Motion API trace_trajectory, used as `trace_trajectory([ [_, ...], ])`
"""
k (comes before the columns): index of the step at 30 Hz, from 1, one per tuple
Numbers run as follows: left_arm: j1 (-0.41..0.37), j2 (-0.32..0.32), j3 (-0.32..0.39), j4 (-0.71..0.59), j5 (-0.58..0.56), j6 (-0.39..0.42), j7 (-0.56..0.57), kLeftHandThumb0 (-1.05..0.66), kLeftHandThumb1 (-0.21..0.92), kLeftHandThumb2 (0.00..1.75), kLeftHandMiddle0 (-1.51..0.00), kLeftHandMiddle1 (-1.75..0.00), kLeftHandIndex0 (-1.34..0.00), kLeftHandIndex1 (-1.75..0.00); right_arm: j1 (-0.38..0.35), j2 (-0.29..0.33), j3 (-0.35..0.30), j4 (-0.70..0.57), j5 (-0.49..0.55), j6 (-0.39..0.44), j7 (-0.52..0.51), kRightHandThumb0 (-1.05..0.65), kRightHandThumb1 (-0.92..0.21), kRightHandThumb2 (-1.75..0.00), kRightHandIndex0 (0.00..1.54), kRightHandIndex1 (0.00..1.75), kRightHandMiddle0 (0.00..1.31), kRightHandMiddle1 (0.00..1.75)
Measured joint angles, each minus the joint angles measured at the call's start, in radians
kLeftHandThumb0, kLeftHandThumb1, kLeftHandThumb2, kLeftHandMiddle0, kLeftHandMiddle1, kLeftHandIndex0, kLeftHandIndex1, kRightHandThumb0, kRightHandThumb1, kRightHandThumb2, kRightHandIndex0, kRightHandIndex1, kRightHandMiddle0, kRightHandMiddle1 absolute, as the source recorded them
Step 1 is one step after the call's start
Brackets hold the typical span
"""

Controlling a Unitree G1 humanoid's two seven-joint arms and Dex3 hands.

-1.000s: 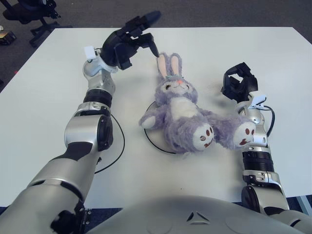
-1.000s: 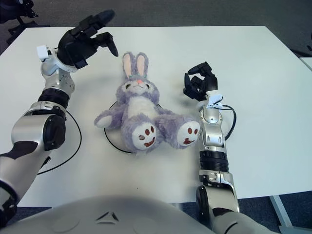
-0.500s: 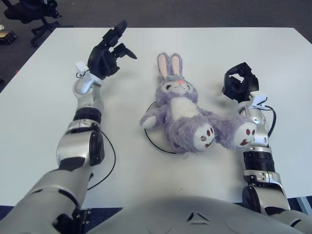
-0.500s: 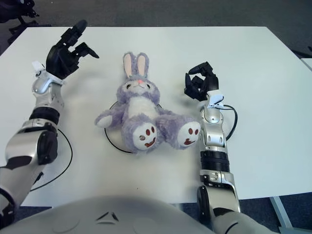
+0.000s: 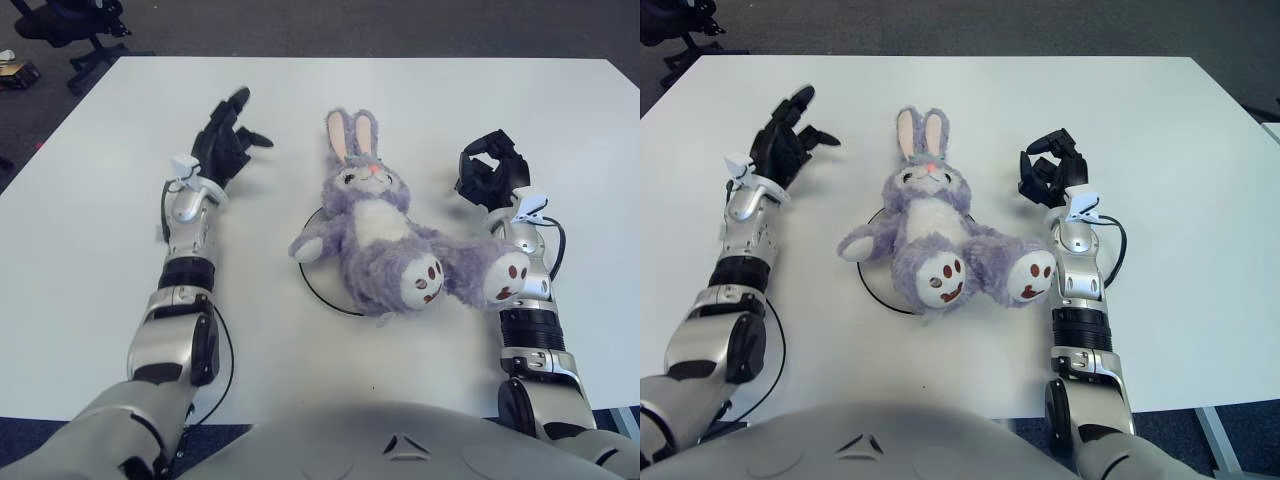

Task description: Put the doll into the plate.

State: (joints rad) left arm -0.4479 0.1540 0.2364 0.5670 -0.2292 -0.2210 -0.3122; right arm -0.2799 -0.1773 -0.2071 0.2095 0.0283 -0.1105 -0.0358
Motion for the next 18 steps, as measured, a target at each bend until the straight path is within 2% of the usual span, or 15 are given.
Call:
trace_trajectory([
  [10,0.006,-0.011,-0.021,-0.128,0.028,0.118,0.119,-0.32,0.92,0.58,-0.72,-1.75,-0.58,-1.75,-0.013,-0.009,-0.015,0.047,0.022,-0.017,0.024,-0.38,-0.66,-0.86,0.83,1.75,0.36,1.75],
  [18,0.039,-0.052,-0.035,-0.162,0.028,0.127,0.147,-0.32,0.92,0.52,-0.84,-1.75,-0.68,-1.75,-0.025,-0.010,-0.019,0.079,0.027,-0.029,0.026,-0.38,-0.66,-0.86,0.83,1.75,0.36,1.75],
])
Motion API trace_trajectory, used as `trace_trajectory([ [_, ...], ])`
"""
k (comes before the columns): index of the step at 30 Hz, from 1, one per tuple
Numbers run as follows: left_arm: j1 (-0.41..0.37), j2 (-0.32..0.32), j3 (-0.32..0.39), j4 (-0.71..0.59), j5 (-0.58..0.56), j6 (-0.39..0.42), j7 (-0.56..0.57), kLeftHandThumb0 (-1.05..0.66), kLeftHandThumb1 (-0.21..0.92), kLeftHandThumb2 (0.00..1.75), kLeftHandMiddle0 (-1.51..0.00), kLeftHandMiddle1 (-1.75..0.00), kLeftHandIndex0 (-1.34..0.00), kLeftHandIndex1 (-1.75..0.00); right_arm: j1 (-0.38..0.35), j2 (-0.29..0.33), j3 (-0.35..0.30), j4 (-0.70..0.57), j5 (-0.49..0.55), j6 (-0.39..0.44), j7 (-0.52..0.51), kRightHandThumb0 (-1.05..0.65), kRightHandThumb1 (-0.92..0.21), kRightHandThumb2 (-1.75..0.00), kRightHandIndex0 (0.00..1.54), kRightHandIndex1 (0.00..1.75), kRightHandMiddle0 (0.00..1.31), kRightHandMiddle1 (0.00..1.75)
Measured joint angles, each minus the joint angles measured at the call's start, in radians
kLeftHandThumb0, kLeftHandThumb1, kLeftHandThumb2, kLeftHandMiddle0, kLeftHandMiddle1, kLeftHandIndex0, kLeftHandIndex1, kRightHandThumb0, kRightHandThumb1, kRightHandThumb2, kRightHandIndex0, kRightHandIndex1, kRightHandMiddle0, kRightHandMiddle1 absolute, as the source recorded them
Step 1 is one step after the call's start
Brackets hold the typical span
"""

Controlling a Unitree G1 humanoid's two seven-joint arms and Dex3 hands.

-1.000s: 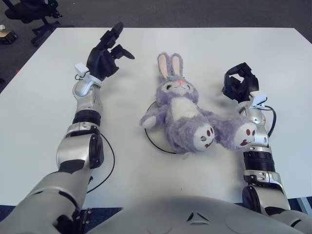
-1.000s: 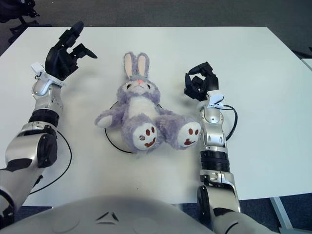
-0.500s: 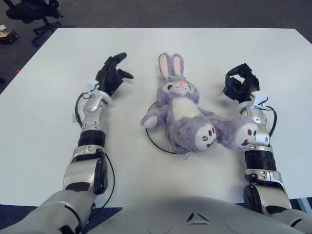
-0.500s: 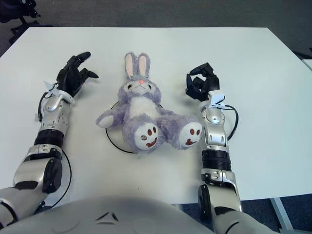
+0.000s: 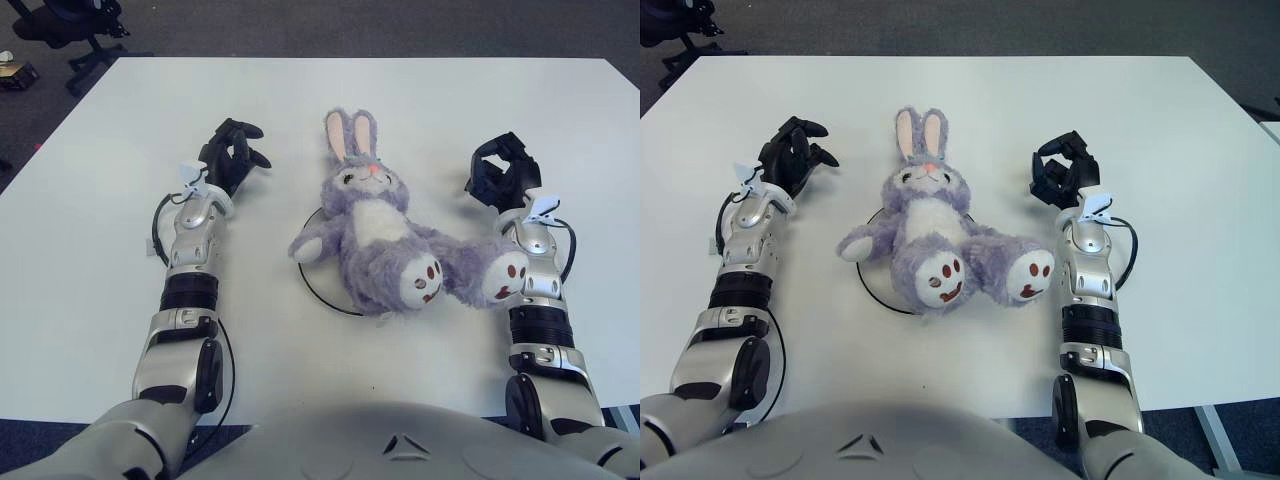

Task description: Put the doll into the plate.

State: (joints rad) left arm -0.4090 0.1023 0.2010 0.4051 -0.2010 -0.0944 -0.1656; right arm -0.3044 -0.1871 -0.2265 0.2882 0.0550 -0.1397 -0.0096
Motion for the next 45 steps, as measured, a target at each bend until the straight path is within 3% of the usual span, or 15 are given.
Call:
trace_trajectory([
  [7,0.027,-0.009,-0.004,-0.004,-0.003,0.000,0.000,-0.31,0.92,0.49,-0.88,-1.75,-0.70,-1.75,-0.011,0.000,0.000,0.024,0.000,-0.009,-0.002,-0.38,-0.66,-0.87,0.84,1.75,0.36,1.75],
  [14,0.027,-0.018,0.013,-0.009,-0.048,-0.007,-0.007,-0.28,0.92,0.45,-0.94,-1.75,-0.71,-1.75,-0.027,0.006,-0.001,0.068,0.001,-0.081,-0.013,-0.38,-0.66,-0.86,0.85,1.75,0.36,1.75],
  [21,0.034,-0.024,0.013,-0.017,-0.058,-0.007,-0.008,-0.28,0.92,0.41,-0.97,-1.75,-0.73,-1.75,-0.069,0.006,-0.022,0.234,0.058,-0.313,0.067,-0.38,-0.67,-0.85,0.90,1.75,0.36,1.75],
  [30,0.043,-0.025,0.007,-0.028,-0.042,-0.006,0.005,-0.26,0.92,0.34,-0.96,-1.75,-0.76,-1.75,-0.158,0.005,-0.079,0.416,0.190,-0.500,0.241,-0.38,-0.69,-0.83,0.91,1.75,0.34,1.75],
  [45,0.043,-0.027,0.007,-0.031,-0.027,-0.005,0.040,-0.25,0.92,0.32,-0.98,-1.75,-0.78,-1.75,-0.193,-0.005,-0.093,0.479,0.205,-0.523,0.286,-0.39,-0.64,-0.89,0.98,1.75,0.37,1.75],
])
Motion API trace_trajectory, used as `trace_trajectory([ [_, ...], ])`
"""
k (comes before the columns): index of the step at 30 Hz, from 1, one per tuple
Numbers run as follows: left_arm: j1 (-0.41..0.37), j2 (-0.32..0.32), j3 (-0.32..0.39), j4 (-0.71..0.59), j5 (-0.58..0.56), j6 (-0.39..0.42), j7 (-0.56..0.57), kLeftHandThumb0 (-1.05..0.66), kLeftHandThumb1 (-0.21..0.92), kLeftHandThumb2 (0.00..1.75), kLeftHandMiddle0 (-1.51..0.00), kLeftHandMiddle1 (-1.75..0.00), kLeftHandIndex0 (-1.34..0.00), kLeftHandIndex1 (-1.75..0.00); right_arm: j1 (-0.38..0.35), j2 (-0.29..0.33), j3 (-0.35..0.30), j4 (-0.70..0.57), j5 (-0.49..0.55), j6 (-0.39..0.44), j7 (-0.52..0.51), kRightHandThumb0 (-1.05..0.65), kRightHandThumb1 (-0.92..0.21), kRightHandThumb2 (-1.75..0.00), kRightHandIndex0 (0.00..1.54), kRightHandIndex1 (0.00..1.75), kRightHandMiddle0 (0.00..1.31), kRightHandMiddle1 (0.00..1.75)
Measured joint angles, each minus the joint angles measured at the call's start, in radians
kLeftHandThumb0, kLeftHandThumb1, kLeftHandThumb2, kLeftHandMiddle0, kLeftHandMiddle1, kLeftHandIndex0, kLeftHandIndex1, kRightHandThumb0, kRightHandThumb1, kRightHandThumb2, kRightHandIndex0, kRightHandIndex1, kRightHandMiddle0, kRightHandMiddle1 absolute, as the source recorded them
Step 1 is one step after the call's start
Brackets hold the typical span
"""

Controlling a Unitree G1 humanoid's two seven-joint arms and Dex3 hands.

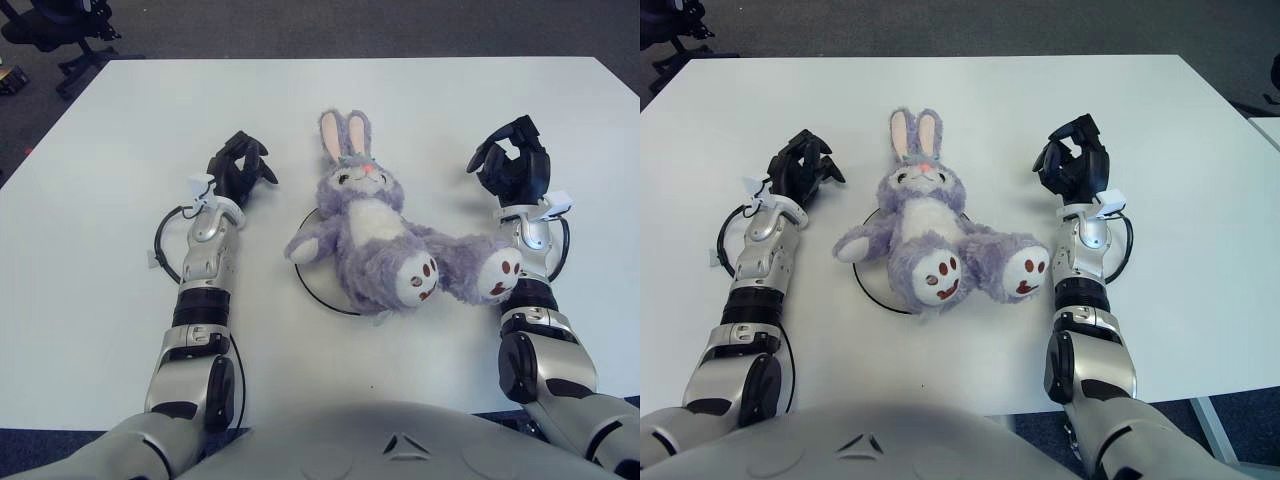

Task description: Put the doll into the plate.

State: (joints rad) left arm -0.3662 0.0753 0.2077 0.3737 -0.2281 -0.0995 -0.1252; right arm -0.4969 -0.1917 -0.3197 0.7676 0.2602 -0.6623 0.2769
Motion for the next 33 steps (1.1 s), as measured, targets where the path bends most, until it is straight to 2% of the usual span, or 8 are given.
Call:
trace_trajectory([
  [4,0.000,-0.001,0.000,0.000,0.002,0.000,0.008,-0.24,0.92,0.32,-0.99,-1.75,-0.78,-1.75,0.000,-0.002,0.002,-0.001,-0.002,0.022,-0.005,-0.39,-0.64,-0.89,0.99,1.75,0.37,1.75],
  [13,0.000,-0.005,-0.001,-0.005,0.003,0.000,0.013,-0.23,0.92,0.32,-0.99,-1.75,-0.78,-1.75,0.034,-0.051,0.072,-0.078,-0.098,0.318,-0.070,-0.39,-0.65,-0.88,1.00,1.75,0.37,1.75],
  [16,0.001,-0.006,0.000,-0.007,0.002,0.000,0.013,-0.23,0.92,0.32,-0.99,-1.75,-0.77,-1.75,0.044,-0.066,0.092,-0.122,-0.148,0.380,-0.112,-0.39,-0.65,-0.88,1.00,1.75,0.37,1.75],
  [22,0.008,-0.006,0.000,-0.019,0.001,0.000,0.011,-0.24,0.92,0.32,-0.99,-1.75,-0.77,-1.75,0.069,-0.076,0.116,-0.208,-0.204,0.428,-0.176,-0.39,-0.65,-0.88,0.99,1.75,0.37,1.75],
  [33,0.043,0.005,-0.013,-0.088,0.002,0.042,0.006,-0.24,0.92,0.32,-0.98,-1.75,-0.76,-1.75,0.126,-0.074,0.127,-0.299,-0.213,0.456,-0.185,-0.39,-0.65,-0.88,0.97,1.75,0.37,1.75],
])
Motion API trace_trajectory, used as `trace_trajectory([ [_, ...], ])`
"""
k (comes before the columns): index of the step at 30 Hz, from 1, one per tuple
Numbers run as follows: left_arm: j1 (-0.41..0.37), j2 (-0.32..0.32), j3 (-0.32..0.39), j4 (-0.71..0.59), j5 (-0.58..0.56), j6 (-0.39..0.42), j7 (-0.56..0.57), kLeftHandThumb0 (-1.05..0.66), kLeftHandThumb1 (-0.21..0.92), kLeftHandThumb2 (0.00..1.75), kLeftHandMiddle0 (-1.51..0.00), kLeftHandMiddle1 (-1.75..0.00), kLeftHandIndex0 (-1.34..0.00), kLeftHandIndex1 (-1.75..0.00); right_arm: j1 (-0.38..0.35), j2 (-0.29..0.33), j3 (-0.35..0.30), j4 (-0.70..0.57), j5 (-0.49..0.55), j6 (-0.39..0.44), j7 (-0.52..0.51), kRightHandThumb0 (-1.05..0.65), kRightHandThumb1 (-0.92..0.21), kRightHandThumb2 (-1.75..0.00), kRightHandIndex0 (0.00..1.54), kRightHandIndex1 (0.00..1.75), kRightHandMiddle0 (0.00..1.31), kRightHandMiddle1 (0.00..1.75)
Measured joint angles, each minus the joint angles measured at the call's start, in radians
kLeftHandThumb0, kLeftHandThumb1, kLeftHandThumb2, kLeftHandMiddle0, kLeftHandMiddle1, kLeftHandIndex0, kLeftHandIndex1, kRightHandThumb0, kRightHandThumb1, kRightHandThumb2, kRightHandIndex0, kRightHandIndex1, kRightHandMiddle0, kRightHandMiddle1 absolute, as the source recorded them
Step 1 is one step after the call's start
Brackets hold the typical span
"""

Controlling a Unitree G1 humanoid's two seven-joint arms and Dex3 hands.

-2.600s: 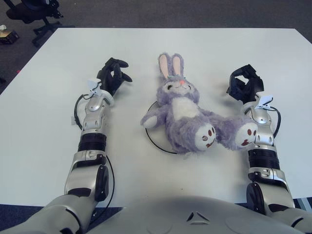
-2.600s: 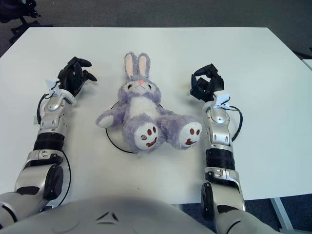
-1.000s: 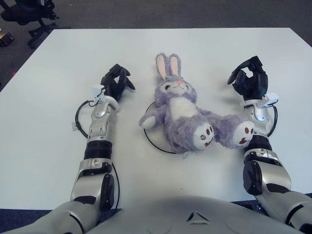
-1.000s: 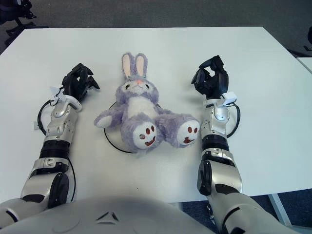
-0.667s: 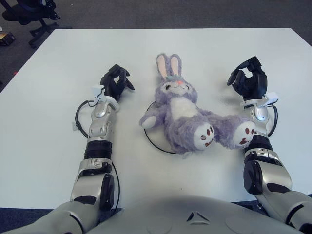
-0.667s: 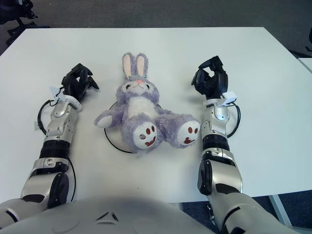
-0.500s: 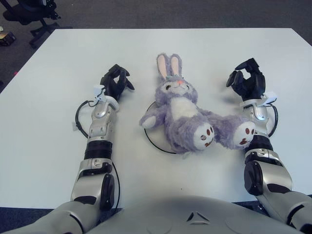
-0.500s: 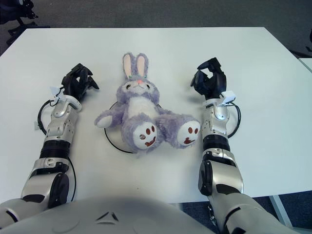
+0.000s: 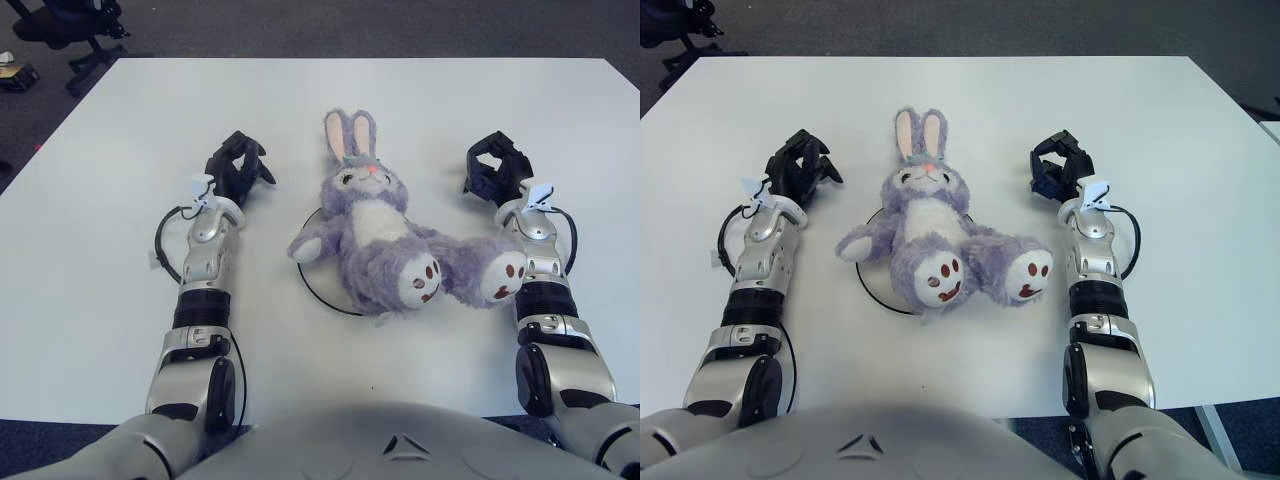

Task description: Put the doll into the plate.

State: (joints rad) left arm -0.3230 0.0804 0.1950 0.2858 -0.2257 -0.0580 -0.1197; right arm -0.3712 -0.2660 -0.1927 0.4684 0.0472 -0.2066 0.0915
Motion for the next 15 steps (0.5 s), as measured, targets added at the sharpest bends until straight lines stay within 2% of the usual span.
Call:
trace_trajectory([
  [15,0.016,0.007,-0.002,-0.045,-0.001,0.018,0.000,-0.22,0.92,0.30,-0.95,-1.75,-0.70,-1.75,0.005,0.041,-0.022,-0.019,0.046,-0.068,-0.010,-0.38,-0.68,-0.83,0.95,1.75,0.35,1.75],
])
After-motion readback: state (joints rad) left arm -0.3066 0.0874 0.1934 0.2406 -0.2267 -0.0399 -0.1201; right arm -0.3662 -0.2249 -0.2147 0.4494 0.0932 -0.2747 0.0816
